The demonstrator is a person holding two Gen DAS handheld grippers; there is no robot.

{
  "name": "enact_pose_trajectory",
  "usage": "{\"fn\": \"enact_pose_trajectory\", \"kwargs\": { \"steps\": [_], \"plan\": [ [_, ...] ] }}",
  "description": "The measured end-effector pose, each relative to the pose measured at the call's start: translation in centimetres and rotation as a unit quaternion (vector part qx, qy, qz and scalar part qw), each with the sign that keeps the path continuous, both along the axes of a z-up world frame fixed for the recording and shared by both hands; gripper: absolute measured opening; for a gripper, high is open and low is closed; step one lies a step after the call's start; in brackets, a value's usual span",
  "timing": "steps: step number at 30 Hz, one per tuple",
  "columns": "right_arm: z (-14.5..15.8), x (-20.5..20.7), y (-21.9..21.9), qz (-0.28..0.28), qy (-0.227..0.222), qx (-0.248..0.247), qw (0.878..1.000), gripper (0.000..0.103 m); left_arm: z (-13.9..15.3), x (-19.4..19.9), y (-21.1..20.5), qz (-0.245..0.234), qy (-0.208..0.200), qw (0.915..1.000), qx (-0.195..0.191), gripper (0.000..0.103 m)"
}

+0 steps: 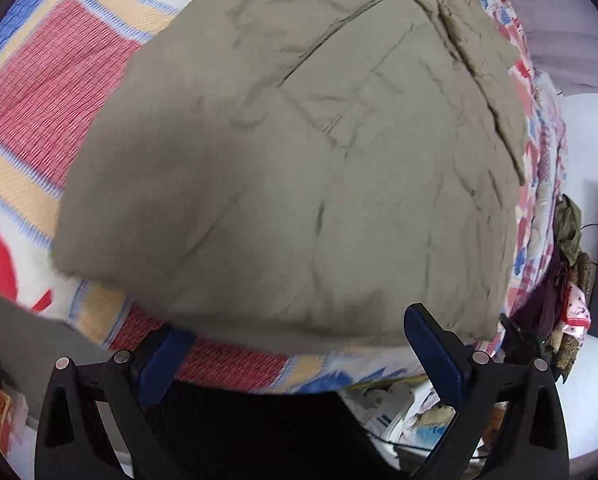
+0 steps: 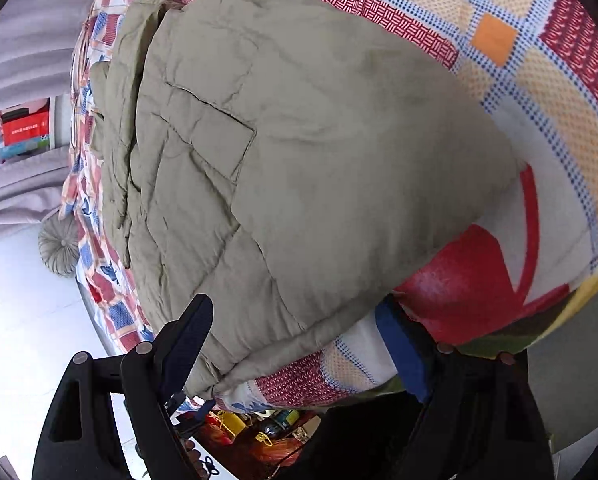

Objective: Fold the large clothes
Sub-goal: 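Grasp the jacket hem with both grippers and fold it up toward the collar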

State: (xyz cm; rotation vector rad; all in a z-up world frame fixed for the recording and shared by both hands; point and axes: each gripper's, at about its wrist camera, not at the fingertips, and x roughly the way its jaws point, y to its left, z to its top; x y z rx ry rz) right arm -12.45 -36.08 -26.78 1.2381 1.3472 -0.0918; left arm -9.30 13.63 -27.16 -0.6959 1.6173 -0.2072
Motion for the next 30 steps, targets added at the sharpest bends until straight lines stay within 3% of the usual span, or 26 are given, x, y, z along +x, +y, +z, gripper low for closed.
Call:
{"fn": "enact_pose_trajectory", "kwargs": {
  "steps": [8,12,14,15,16,18,21,22,25,30],
  "plan": [
    [-0.3,0.3,-0.4,-0.048,-0.031,0.054,0.997,0.086,-0.4,3.0,-2.3,0.028,-0.022,0.9990,-0.025,0.102],
    [-1.1,1.3,0.2,-0.059,-0.036,0.070,0.995,0.086,-0.3,4.2,-3.5,0.020,-0.030,0.9993,-0.015,0.101],
    [-1.4,1.7,0.6,-0.060,-0.033,0.074,0.995,0.085,-0.1,4.6,-3.4,0.024,-0.034,0.9991,-0.004,0.080],
    [-1.5,1.9,0.8,-0.061,-0.032,0.076,0.995,0.084,-0.1,4.7,-3.1,0.025,-0.036,0.9991,0.002,0.060],
    [-1.5,1.9,0.8,-0.062,-0.032,0.078,0.994,0.080,0.0,4.8,-2.9,0.024,-0.040,0.9989,0.003,0.040],
    [-1.4,2.0,0.9,-0.063,-0.027,0.074,0.995,0.068,0.3,5.1,-2.7,0.017,-0.050,0.9986,0.004,0.022],
    [-1.6,1.8,0.2,-0.070,-0.015,0.071,0.995,0.034,1.5,5.6,-2.7,0.001,-0.071,0.9975,0.005,0.013],
    [-1.5,1.8,0.0,-0.074,-0.010,0.068,0.995,0.016,2.0,5.8,-2.7,-0.006,-0.078,0.9969,0.007,0.013],
    [-0.7,2.2,-0.1,-0.065,-0.017,0.054,0.996,0.009,3.6,6.4,-2.8,-0.021,-0.099,0.9948,0.009,0.013],
    [1.9,4.1,0.1,-0.022,-0.048,0.029,0.998,0.008,6.2,7.8,-2.7,-0.029,-0.130,0.9910,0.005,0.013]
  ]
}}
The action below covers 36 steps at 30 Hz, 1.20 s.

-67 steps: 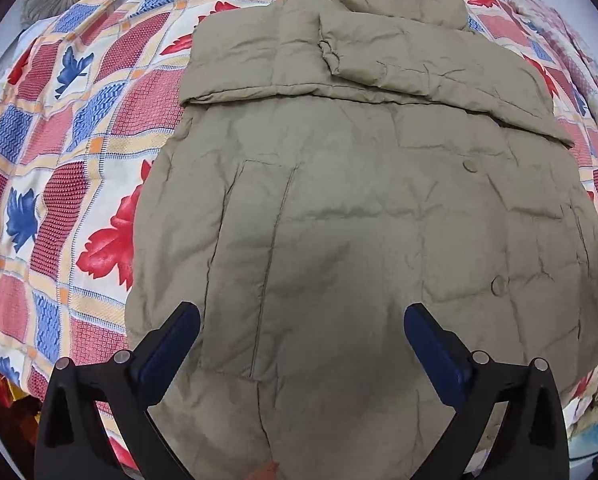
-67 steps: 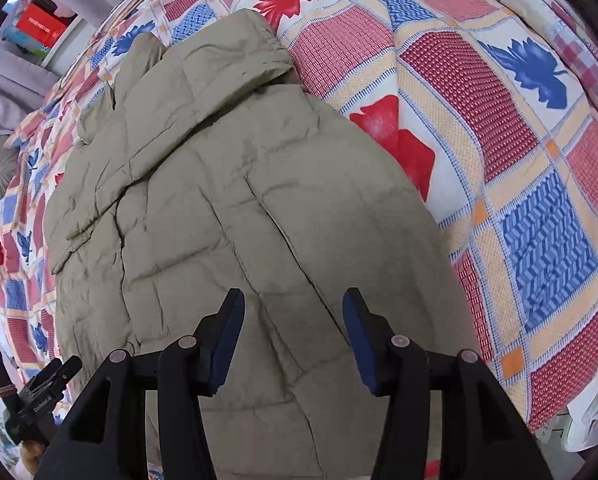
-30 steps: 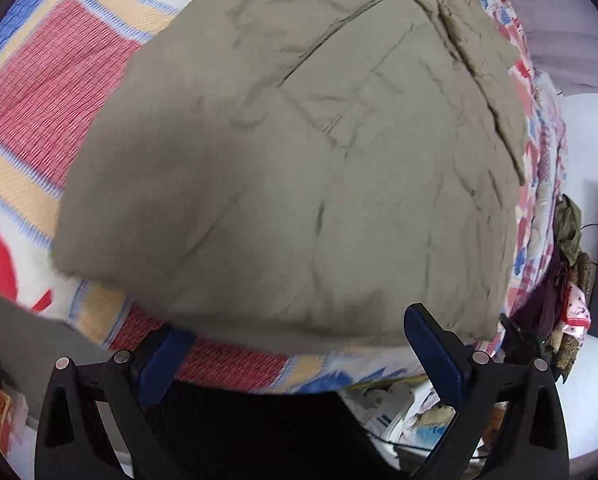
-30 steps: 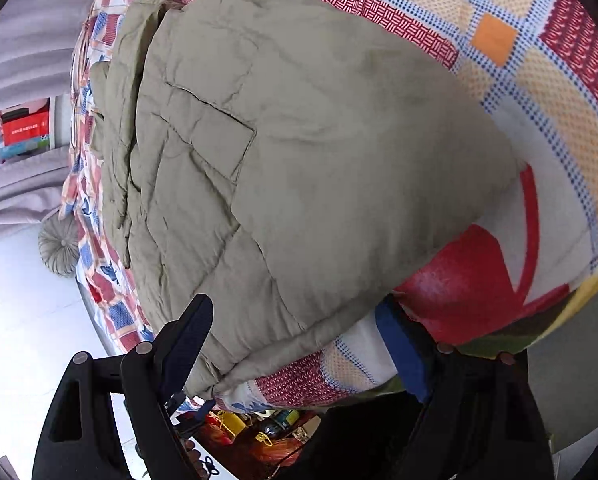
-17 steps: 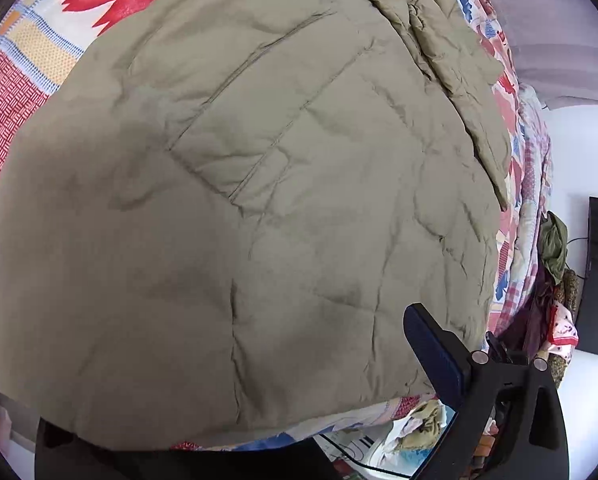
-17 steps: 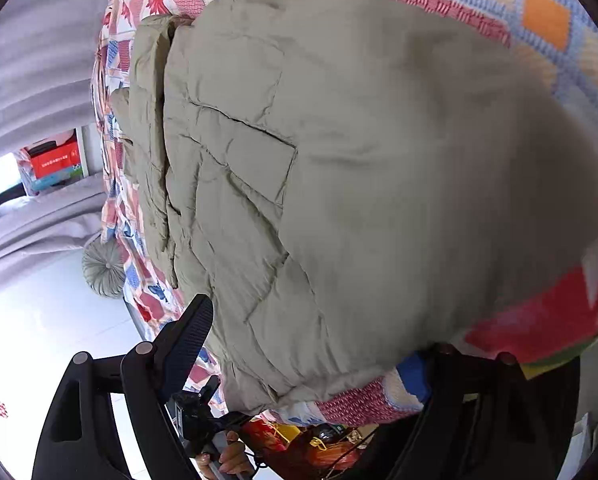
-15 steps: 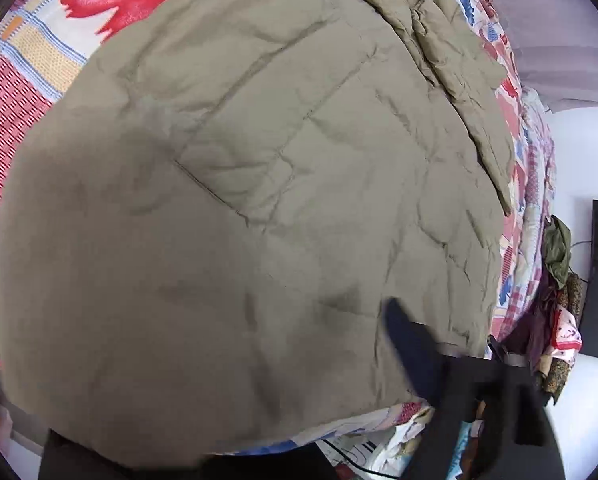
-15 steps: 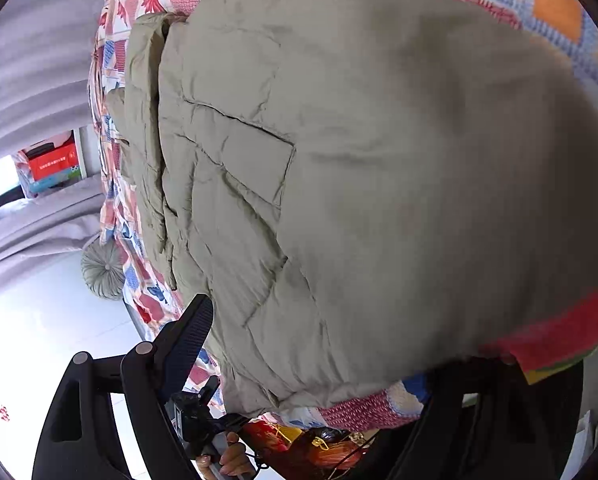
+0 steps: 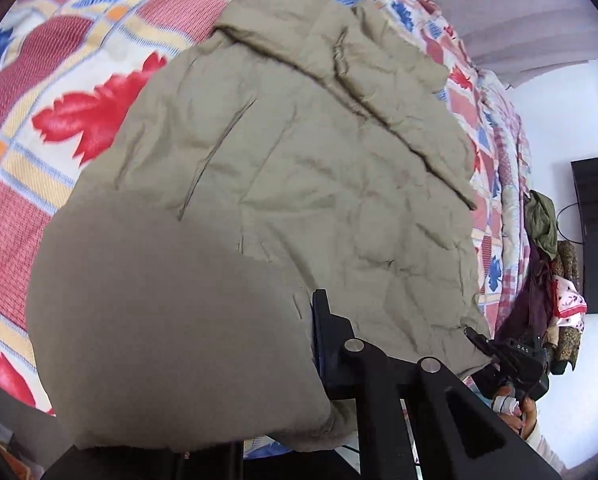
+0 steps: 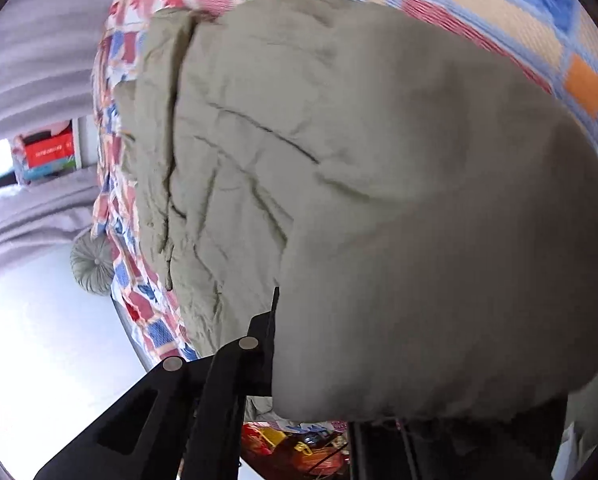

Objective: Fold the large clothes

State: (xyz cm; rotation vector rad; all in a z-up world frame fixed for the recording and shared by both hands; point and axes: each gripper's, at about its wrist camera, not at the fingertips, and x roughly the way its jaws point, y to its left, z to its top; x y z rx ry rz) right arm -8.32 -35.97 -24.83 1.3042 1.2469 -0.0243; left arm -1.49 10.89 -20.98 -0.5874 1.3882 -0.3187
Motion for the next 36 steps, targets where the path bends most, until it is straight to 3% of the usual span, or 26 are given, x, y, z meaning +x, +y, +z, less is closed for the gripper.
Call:
{"fn": "enact_pose_trajectory", "kwargs": {
  "steps": [7,13,21,28,36],
  "plan": [
    [4.5,3.5,-0.2,0.040,-0.048,-0.049,0.997,0.008,4.4,2.8,0.1,0.003,-0.062,0.9980,-0.013,0.013],
    [9.6,8.1,-0.3,0.073,-0.106,-0.108,0.986,0.008,8.5,6.7,-0.4,-0.007,-0.123,0.9922,-0.014,0.013],
    [15.1,15.7,-0.3,0.106,-0.177,-0.156,0.966,0.007,13.6,14.2,-1.5,-0.025,-0.210,0.9773,0.007,0.013],
    [17.8,24.1,0.1,0.133,-0.206,-0.204,0.948,0.007,14.2,21.2,-2.6,-0.017,-0.242,0.9693,0.042,0.013],
    [17.3,32.8,0.7,0.143,-0.213,-0.248,0.934,0.007,11.7,28.6,-3.3,0.034,-0.247,0.9661,0.065,0.013]
  ]
}}
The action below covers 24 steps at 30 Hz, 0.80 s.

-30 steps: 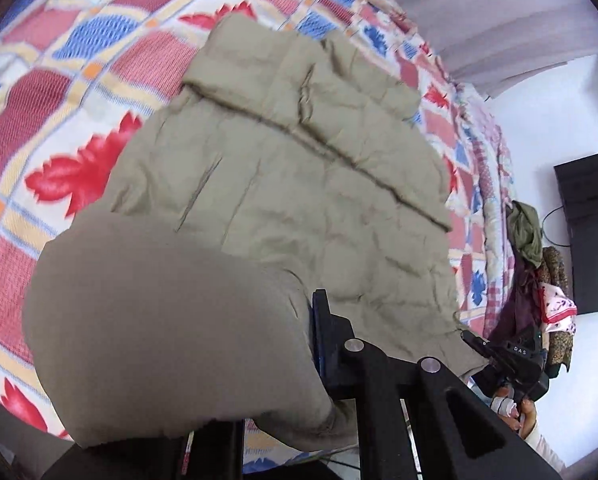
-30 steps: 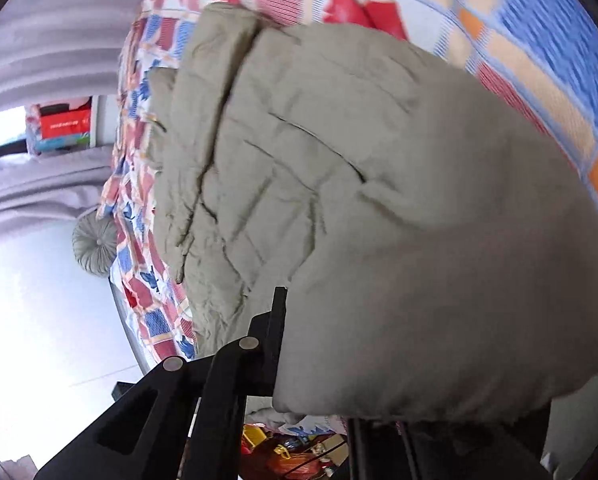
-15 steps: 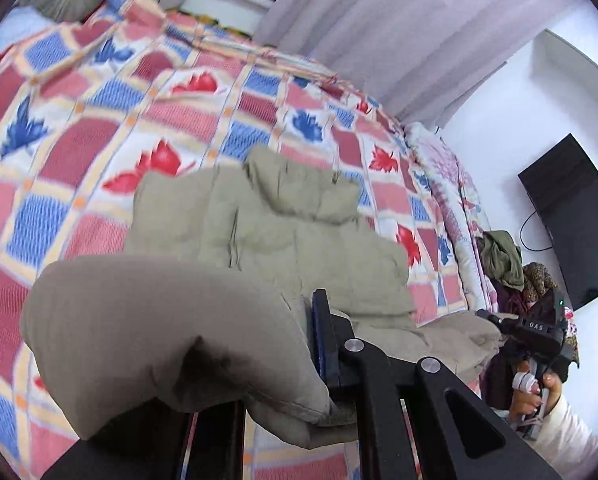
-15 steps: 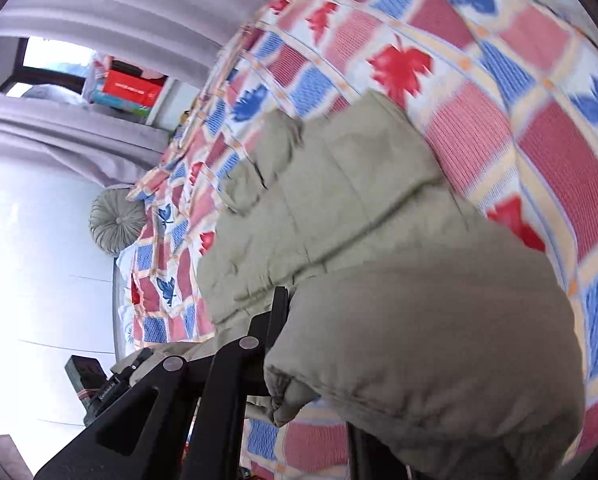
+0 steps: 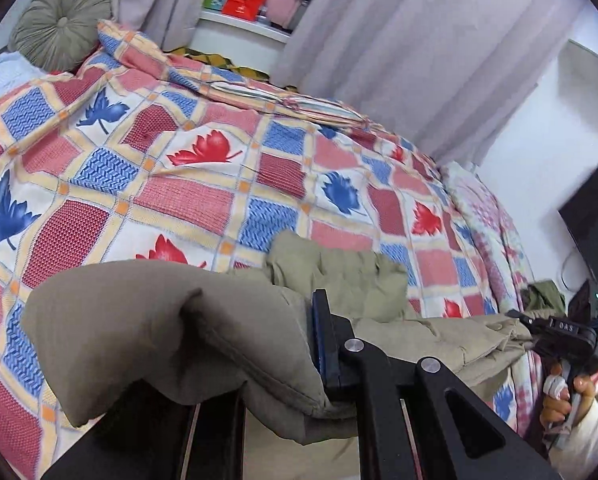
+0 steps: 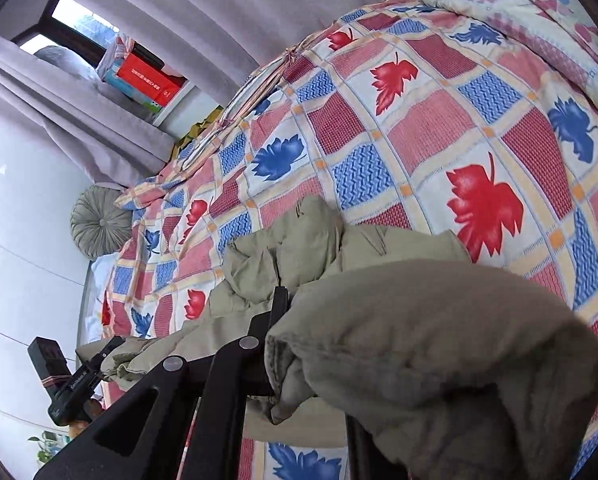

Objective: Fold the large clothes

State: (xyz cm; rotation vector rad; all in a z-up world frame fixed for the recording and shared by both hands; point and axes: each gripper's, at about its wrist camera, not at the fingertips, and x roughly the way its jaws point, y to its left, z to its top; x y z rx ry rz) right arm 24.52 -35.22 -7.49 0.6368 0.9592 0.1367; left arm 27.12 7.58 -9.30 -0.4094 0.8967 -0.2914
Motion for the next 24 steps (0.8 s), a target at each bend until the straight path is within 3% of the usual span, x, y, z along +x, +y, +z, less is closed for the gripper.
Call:
{"fn": "enact_pose_trajectory", "kwargs": {
  "steps": [4,10,17,18,19,20,21,22,24],
  "plan": [
    [-1.8,3.6,0.7,-0.006,0.005,-0.021,1.000,0.007,-3.4,3.3,-1.3,0.027,0.016,0.9992,0.024,0.013],
    [-7.9,6.5,1.2,-0.025,0.048,-0.050,0.997,0.007,-9.5,6.0,-3.2,0.037,0.057,0.9961,0.057,0.013],
    [-11.2,7.0,1.2,-0.045,0.061,-0.058,0.995,0.011,-11.7,7.2,-3.6,0.054,0.083,0.9928,0.069,0.014],
    [-11.2,7.0,1.2,-0.046,0.060,-0.054,0.996,0.013,-11.5,7.1,-3.7,0.050,0.083,0.9927,0.072,0.019],
    [-11.1,7.0,1.2,-0.045,0.059,-0.048,0.996,0.021,-11.2,7.1,-3.7,0.044,0.081,0.9931,0.073,0.035],
    [-10.9,7.1,1.3,-0.042,0.058,-0.042,0.997,0.038,-10.9,6.9,-3.6,0.040,0.075,0.9938,0.072,0.047],
    [-10.5,7.1,1.4,-0.041,0.055,-0.041,0.997,0.048,-10.4,6.7,-3.5,0.040,0.070,0.9942,0.071,0.074],
    [-10.0,7.0,1.4,-0.042,0.048,-0.043,0.997,0.064,-9.7,6.4,-3.3,0.049,0.060,0.9937,0.080,0.090],
    [-8.8,6.9,1.5,-0.040,0.034,-0.045,0.998,0.068,-8.7,5.7,-2.9,0.064,0.040,0.9927,0.095,0.091]
  ]
}}
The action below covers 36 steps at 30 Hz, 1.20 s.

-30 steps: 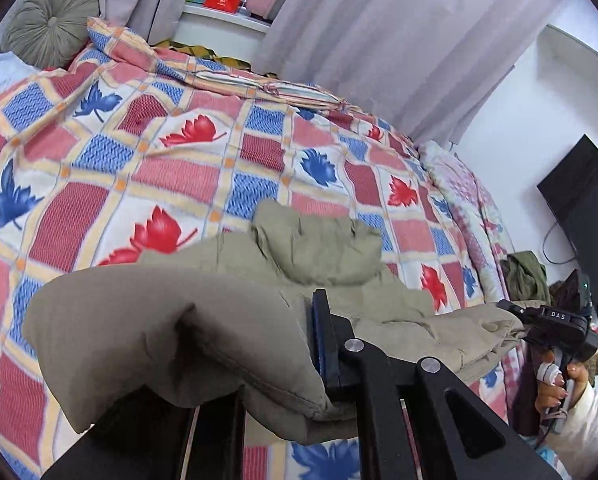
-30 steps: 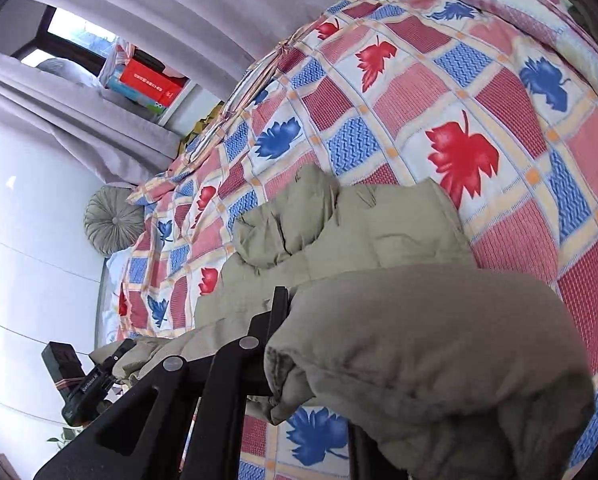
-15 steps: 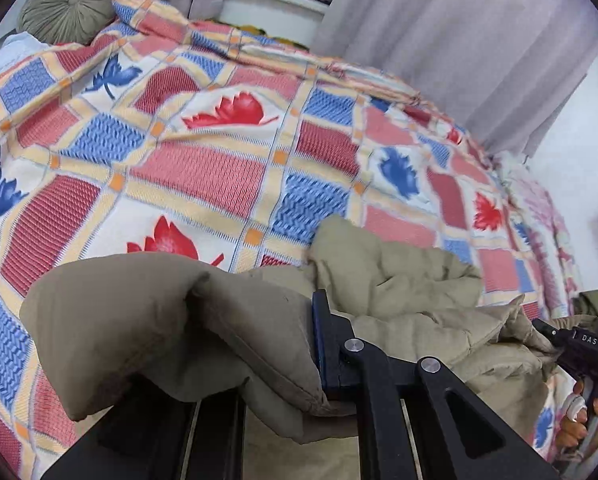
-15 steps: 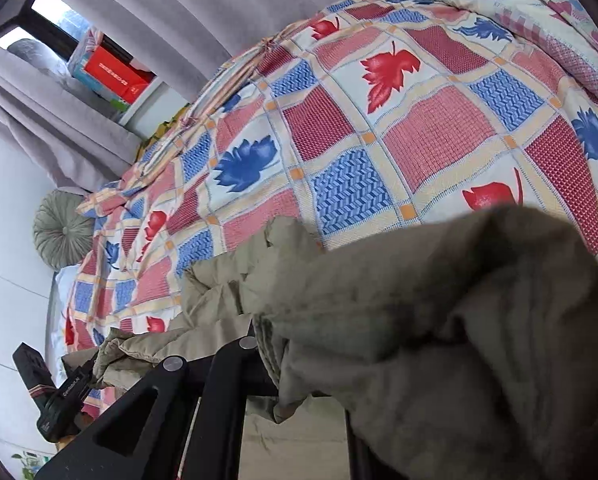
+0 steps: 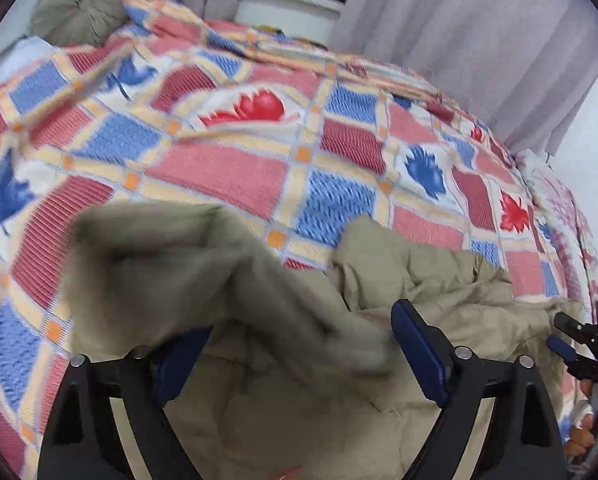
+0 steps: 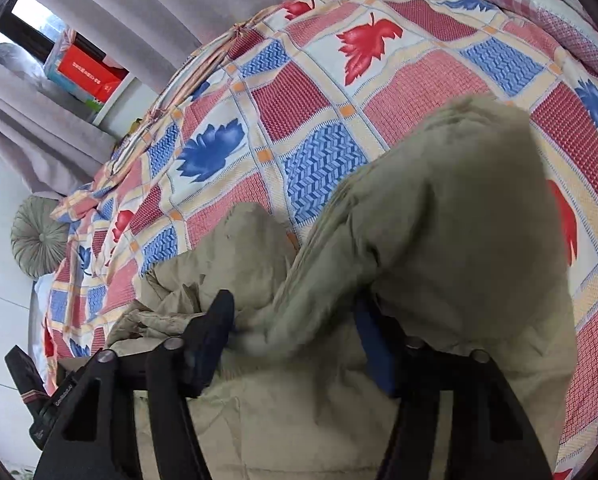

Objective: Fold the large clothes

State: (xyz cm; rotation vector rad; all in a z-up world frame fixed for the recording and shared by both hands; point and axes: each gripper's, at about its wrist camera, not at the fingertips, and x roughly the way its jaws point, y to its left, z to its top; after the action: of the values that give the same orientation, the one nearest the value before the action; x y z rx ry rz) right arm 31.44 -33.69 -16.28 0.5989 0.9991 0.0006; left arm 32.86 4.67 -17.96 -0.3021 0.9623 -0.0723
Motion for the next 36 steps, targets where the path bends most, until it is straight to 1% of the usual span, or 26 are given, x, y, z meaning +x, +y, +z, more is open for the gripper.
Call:
{"fn": "enact_pose_trajectory", "kwargs": {
  "steps": [2,4,6,9,11,13,15,18,21,22,23,24,25,29,33,36],
  "plan": [
    [0.6,-0.1,0.1,0.004,0.002,0.005,1.000,0.068,0.6,-0.3,0.5,0.004,0.006,1.0000,0.003,0.091],
    [1.0,-0.6,0.0,0.003,0.003,0.009,1.000,0.068,1.1,-0.8,1.2,0.002,0.008,1.0000,-0.002,0.091],
    [1.2,-1.4,-0.1,0.001,0.006,0.016,1.000,0.068,1.7,-1.9,1.6,-0.003,0.006,0.9999,0.008,0.091],
    [1.1,-3.1,-0.4,0.000,0.016,0.020,1.000,0.068,2.2,-4.3,2.1,-0.026,0.011,0.9995,0.015,0.091],
    [1.0,-4.8,-0.7,0.000,0.020,0.024,0.999,0.068,2.1,-6.3,2.6,-0.044,0.024,0.9988,0.002,0.091],
    [1.0,-6.6,-1.0,0.000,0.023,0.033,0.999,0.068,1.8,-8.2,2.8,-0.051,0.038,0.9980,-0.007,0.091],
    [1.0,-8.6,-1.4,-0.004,0.026,0.048,0.998,0.068,1.4,-10.4,3.4,-0.049,0.051,0.9971,-0.030,0.091],
    [0.9,-12.2,-1.7,-0.010,0.026,0.079,0.996,0.068,0.4,-13.7,4.4,-0.035,0.069,0.9939,-0.078,0.091],
    [0.4,-15.7,-1.8,-0.015,0.030,0.104,0.994,0.070,-1.3,-16.3,5.3,-0.017,0.094,0.9874,-0.127,0.091],
    [0.0,-16.8,-1.9,-0.018,0.034,0.112,0.993,0.073,-2.0,-16.9,5.6,-0.012,0.102,0.9845,-0.142,0.091],
    [-0.4,-17.7,-1.9,-0.019,0.039,0.119,0.992,0.080,-2.9,-17.6,5.9,-0.004,0.112,0.9809,-0.159,0.091],
    [-0.9,-18.5,-1.9,-0.021,0.042,0.126,0.991,0.083,-3.6,-18.0,6.0,0.001,0.120,0.9779,-0.171,0.091],
    [-1.6,-19.2,-2.0,-0.025,0.047,0.132,0.990,0.083,-4.5,-18.4,6.2,0.006,0.128,0.9736,-0.188,0.091],
    [-4.5,-20.6,-2.3,-0.045,0.069,0.151,0.985,0.083,-7.1,-18.5,6.6,0.024,0.139,0.9637,-0.227,0.091],
    [-7.5,-20.5,-2.5,-0.070,0.073,0.204,0.974,0.083,-9.1,-17.2,7.1,0.055,0.134,0.9538,-0.263,0.091],
    [-9.1,-19.7,-2.4,-0.087,0.068,0.239,0.965,0.083,-9.9,-16.0,7.1,0.069,0.129,0.9507,-0.273,0.091]
  ]
}}
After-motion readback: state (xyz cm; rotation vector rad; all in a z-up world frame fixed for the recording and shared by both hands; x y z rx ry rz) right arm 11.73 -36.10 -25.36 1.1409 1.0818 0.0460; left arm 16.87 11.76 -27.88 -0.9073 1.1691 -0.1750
